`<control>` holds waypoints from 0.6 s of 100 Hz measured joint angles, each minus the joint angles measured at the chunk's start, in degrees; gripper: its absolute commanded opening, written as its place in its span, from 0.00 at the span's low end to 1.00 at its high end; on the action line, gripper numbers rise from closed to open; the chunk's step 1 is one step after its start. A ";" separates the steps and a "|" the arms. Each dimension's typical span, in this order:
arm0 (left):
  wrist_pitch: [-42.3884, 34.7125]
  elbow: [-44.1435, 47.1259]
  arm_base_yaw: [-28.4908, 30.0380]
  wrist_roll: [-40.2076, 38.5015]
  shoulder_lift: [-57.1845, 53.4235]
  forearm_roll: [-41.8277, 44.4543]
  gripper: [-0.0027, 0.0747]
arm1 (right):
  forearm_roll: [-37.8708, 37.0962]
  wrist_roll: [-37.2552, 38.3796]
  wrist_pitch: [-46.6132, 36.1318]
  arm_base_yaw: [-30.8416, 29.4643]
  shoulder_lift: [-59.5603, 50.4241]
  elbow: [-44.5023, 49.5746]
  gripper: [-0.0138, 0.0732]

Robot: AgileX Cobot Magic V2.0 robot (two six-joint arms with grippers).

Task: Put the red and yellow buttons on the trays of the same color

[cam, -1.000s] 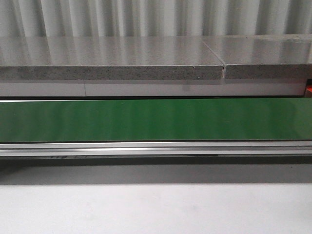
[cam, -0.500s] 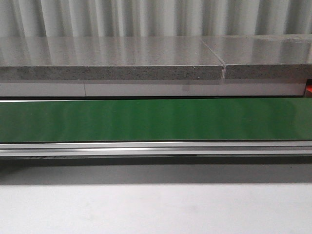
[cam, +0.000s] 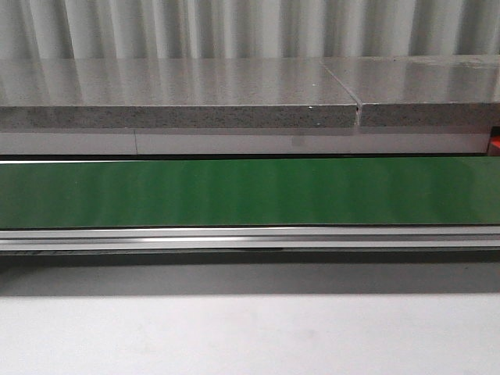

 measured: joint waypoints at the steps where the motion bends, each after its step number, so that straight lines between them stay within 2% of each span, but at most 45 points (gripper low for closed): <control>1: -0.16 0.00 0.00 0.00 0.00 0.00 0.01 | 0.00 0.00 0.00 0.00 0.00 0.00 0.08; 30: -2.90 -0.81 0.00 -1.22 2.24 4.29 0.01 | 0.00 0.00 0.00 0.00 -0.03 0.09 0.08; 60: -2.95 -7.96 0.00 -18.28 17.69 15.10 0.01 | 0.00 0.00 0.00 0.00 -0.03 0.09 0.08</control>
